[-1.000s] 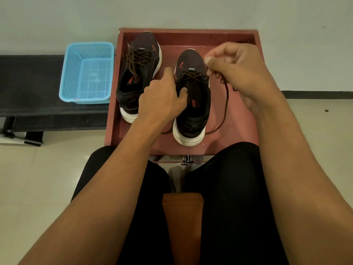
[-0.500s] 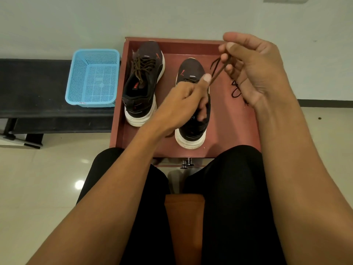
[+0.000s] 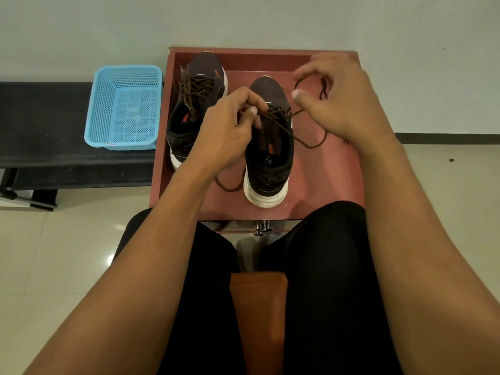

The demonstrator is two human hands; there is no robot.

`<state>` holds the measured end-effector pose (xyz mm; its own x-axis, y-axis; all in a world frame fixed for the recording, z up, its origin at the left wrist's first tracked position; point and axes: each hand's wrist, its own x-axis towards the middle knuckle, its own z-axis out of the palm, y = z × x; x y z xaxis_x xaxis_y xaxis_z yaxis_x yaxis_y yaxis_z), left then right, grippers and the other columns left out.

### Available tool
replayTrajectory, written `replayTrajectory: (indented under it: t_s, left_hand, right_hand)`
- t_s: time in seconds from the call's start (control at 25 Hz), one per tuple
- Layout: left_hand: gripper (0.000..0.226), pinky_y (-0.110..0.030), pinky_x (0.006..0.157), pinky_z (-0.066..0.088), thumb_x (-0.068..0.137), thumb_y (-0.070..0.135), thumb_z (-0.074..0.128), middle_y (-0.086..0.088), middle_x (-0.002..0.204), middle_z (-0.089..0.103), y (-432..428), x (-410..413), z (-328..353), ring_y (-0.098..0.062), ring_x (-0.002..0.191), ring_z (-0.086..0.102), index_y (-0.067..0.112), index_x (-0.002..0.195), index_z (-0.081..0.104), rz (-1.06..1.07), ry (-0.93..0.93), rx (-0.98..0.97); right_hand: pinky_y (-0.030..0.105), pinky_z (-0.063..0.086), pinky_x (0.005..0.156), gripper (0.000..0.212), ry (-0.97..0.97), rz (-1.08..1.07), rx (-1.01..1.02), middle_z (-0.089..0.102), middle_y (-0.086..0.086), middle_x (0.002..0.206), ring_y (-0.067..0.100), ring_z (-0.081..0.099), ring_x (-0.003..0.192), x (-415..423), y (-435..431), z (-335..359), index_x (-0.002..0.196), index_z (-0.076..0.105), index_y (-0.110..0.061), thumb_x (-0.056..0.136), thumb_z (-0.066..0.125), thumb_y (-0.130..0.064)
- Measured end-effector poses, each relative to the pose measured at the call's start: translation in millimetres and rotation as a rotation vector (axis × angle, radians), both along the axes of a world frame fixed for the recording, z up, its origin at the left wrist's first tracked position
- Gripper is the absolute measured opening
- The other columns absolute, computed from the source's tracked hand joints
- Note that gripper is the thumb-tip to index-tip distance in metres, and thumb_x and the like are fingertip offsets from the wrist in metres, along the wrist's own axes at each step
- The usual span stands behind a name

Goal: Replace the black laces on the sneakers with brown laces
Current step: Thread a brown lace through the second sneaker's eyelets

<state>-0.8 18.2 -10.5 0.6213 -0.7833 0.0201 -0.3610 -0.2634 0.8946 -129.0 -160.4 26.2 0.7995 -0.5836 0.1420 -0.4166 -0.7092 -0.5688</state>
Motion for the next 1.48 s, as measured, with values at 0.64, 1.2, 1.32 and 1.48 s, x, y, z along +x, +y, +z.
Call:
replayTrajectory:
  t_s: [0.64, 1.2, 1.32, 1.48]
  left_hand:
    - [0.025, -0.017, 0.070, 0.052, 0.089, 0.046, 0.078, 0.010, 0.081, 0.072, -7.9, 13.0, -11.9, 0.000, 0.074, 0.065, 0.023, 0.099, 0.075, 0.264, -0.093, 0.139]
    - [0.018, -0.038, 0.080, 0.063, 0.084, 0.039, 0.078, 0.005, 0.079, 0.075, -23.3, 3.0, -17.1, -0.016, 0.082, 0.073, 0.023, 0.092, 0.082, 0.384, -0.284, 0.320]
    - [0.018, -0.035, 0.079, 0.062, 0.083, 0.040, 0.080, 0.008, 0.072, 0.071, -21.9, 3.5, -13.2, -0.013, 0.077, 0.073, 0.024, 0.090, 0.083, 0.392, -0.276, 0.320]
    - [0.020, -0.032, 0.081, 0.061, 0.082, 0.042, 0.081, 0.015, 0.067, 0.064, -21.6, 4.3, -11.7, -0.009, 0.077, 0.072, 0.024, 0.091, 0.083, 0.396, -0.232, 0.318]
  right_hand:
    - [0.018, 0.056, 0.083, 0.024, 0.124, 0.032, 0.128, 0.072, -0.014, 0.081, -0.005, 0.065, 0.073, 43.5, 11.5, -20.8, 0.122, 0.078, -0.022, 0.104, 0.062, -0.017]
    - [0.017, 0.059, 0.075, 0.010, 0.114, 0.132, 0.173, 0.076, -0.011, 0.080, -0.001, 0.072, 0.075, 47.3, 9.1, -33.5, 0.093, 0.081, -0.025, 0.084, 0.085, -0.021]
    - [0.006, 0.054, 0.079, 0.016, 0.150, 0.166, 0.214, 0.077, -0.014, 0.084, -0.007, 0.070, 0.076, 48.0, 9.2, -37.1, 0.100, 0.084, -0.025, 0.085, 0.086, -0.020]
    - [0.000, 0.045, 0.069, 0.009, 0.187, 0.116, 0.173, 0.074, -0.013, 0.084, -0.002, 0.070, 0.080, 52.8, 13.5, -37.9, 0.096, 0.084, -0.027, 0.087, 0.085, -0.027]
